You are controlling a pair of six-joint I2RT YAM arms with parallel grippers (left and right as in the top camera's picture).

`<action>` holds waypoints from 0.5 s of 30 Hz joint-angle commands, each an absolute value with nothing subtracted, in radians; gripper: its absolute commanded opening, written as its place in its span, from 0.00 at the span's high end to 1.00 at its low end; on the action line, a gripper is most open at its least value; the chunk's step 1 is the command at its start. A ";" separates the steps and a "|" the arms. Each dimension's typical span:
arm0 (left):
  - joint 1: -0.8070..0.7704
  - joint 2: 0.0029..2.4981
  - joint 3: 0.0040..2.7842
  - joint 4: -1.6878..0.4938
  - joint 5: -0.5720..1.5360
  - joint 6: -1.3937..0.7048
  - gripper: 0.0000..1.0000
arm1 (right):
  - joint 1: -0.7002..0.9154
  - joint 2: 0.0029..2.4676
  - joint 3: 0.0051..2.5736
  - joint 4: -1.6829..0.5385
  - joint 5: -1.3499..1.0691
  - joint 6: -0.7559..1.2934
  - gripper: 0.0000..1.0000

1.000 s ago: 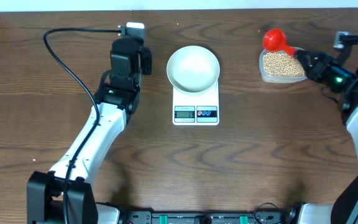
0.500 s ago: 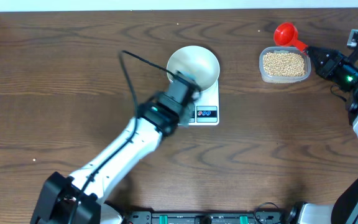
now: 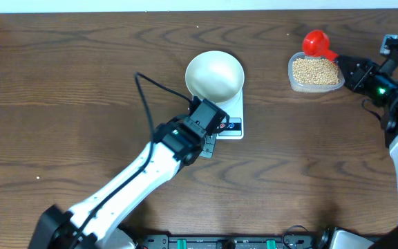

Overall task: Scoop item into bowl and weigh 50g on scale
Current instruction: 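Withdraw the left gripper from the scale panel toward the front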

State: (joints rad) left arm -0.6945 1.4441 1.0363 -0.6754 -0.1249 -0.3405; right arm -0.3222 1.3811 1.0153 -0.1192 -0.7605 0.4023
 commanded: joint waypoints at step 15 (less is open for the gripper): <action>-0.550 0.958 0.682 -0.486 -0.025 -0.218 0.93 | -0.317 1.346 1.037 -0.192 -0.677 0.317 0.98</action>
